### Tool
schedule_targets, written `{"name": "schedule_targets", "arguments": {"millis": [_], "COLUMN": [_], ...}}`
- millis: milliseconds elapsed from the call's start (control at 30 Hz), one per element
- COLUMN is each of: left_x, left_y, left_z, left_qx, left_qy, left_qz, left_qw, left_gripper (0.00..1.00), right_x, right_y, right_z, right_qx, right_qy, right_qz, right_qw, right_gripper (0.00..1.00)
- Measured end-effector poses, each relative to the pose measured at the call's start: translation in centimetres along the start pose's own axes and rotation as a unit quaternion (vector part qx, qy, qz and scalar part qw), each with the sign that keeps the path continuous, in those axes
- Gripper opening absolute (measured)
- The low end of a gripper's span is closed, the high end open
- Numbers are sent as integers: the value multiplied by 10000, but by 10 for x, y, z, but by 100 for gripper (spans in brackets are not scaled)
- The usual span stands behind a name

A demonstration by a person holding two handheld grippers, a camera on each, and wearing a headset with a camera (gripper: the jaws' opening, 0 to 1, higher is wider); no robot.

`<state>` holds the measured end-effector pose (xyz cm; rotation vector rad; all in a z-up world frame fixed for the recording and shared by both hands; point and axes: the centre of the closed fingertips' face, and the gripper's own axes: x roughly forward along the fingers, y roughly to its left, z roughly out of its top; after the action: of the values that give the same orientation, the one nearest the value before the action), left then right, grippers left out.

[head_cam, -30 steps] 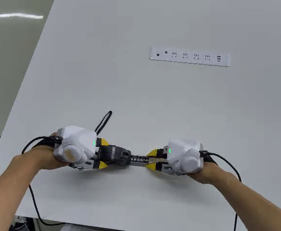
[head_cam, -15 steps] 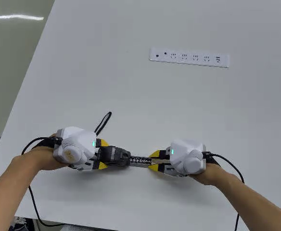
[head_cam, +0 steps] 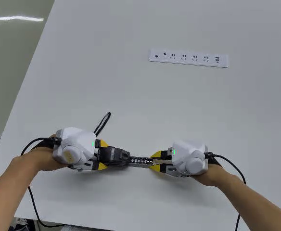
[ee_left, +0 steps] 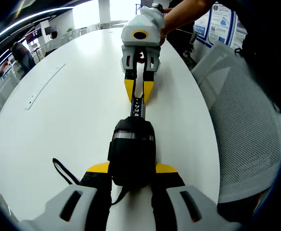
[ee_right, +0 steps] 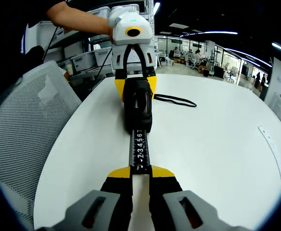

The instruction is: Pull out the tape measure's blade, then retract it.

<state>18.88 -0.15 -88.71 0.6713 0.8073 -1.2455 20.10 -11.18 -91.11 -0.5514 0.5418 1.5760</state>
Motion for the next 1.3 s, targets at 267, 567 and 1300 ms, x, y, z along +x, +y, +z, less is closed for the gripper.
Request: {"name": "schedule_targets", "arguments": {"millis": [267, 567, 1300], "left_x": [0, 0, 1], "left_y": [0, -1, 0], "left_z": [0, 1, 0], "left_qx": [-7, -4, 10], "left_qy": [-1, 19, 57], "left_qz": [-1, -13, -49], "left_qw": [10000, 10000, 10000], "left_gripper": [27, 27, 27], "right_x": [-3, -6, -16], "right_y": [0, 1, 0], "right_z": [-2, -4, -14], "right_qx": [8, 29, 73], "right_qy": [7, 10, 34], "right_qz": [-16, -22, -40], "right_qw": [10000, 10000, 10000], "right_gripper": [9, 9, 9]}}
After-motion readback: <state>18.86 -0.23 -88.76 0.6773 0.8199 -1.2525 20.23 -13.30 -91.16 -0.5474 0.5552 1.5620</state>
